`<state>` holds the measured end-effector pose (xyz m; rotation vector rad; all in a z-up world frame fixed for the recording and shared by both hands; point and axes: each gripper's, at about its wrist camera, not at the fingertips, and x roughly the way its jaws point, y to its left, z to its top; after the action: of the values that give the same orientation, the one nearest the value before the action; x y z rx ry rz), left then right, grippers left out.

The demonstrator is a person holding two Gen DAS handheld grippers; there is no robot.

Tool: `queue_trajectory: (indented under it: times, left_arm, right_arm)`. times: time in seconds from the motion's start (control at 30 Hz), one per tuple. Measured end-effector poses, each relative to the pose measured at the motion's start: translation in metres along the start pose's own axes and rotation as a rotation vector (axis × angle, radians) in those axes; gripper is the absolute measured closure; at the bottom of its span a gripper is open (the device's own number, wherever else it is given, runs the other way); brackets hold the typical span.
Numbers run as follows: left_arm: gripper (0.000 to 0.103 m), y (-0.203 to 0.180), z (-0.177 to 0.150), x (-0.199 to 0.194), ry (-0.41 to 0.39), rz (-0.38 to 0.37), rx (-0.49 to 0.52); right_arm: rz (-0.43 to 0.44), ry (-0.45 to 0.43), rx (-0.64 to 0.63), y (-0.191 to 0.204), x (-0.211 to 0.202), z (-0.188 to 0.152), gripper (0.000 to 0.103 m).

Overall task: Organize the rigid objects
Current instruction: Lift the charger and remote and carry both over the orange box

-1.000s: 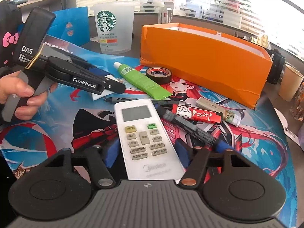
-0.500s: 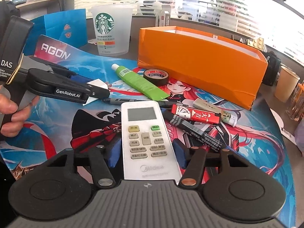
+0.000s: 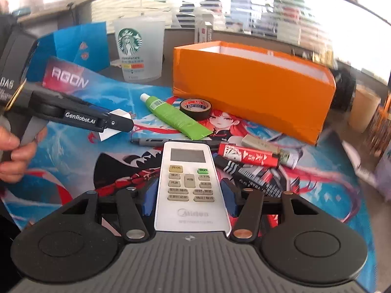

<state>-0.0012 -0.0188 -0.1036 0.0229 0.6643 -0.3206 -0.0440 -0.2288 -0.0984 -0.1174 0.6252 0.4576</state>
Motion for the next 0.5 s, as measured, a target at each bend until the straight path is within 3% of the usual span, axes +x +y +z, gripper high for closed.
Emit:
queue_trajectory:
  times: [0.23,0.5]
  left_arm:
    - [0.067,0.001,0.014,-0.012,-0.033,-0.003,-0.008]
    - [0.067,-0.007,0.038,-0.027,-0.093,-0.019,0.007]
  right_arm:
    - [0.035,-0.039,0.095,-0.012,-0.010,0.007,0.051]
    - [-0.031,-0.109,0.036,-0.011,-0.022,0.022,0.051]
